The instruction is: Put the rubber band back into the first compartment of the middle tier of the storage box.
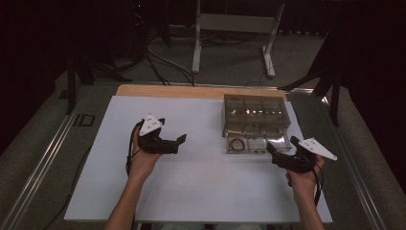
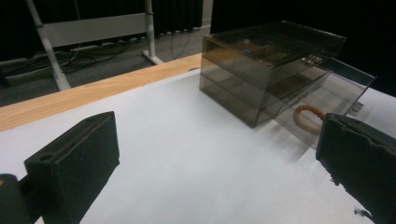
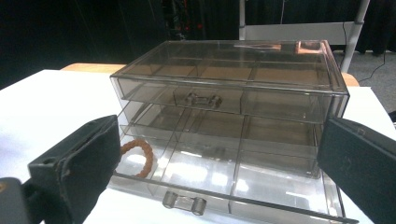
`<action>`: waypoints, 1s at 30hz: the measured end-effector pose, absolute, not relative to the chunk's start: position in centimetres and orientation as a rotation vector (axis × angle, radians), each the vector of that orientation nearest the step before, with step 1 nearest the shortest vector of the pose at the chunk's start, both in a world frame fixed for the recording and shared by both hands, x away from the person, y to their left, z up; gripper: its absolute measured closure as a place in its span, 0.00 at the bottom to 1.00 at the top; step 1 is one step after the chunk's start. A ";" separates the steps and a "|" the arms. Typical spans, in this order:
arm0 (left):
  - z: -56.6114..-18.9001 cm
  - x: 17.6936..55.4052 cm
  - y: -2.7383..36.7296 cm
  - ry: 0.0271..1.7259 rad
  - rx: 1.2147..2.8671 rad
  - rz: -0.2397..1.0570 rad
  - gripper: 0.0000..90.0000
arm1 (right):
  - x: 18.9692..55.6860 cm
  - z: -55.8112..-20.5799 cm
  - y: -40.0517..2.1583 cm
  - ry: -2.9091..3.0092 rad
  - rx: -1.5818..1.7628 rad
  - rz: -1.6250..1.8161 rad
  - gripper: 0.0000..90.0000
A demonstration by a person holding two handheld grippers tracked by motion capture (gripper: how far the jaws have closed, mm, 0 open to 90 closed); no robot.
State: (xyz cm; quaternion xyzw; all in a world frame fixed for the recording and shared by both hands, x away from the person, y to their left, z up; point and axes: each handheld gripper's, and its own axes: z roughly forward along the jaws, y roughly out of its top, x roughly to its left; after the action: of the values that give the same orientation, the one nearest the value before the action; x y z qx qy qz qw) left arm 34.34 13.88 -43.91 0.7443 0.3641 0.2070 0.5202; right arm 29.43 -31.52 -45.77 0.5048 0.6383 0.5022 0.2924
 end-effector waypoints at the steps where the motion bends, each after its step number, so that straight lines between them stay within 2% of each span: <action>1: -44.0 34.2 14.2 0.876 1.785 0.502 0.01 | 29.4 -45.8 -31.5 1.703 1.345 1.338 0.00; 18: -45.1 31.5 18.8 0.932 1.769 0.566 0.01 | 29.5 -46.3 -30.9 1.748 1.309 1.312 0.00; 30: -45.9 30.4 20.4 0.961 1.753 0.596 0.01 | 29.3 -46.4 -30.6 1.754 1.261 1.339 0.02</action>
State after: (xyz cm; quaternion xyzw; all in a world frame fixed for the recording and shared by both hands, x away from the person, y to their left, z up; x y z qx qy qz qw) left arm 30.35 20.41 -45.88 0.7259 0.3981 0.2469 0.5036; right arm 29.33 -30.65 -46.36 0.4740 0.6594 0.5032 0.2955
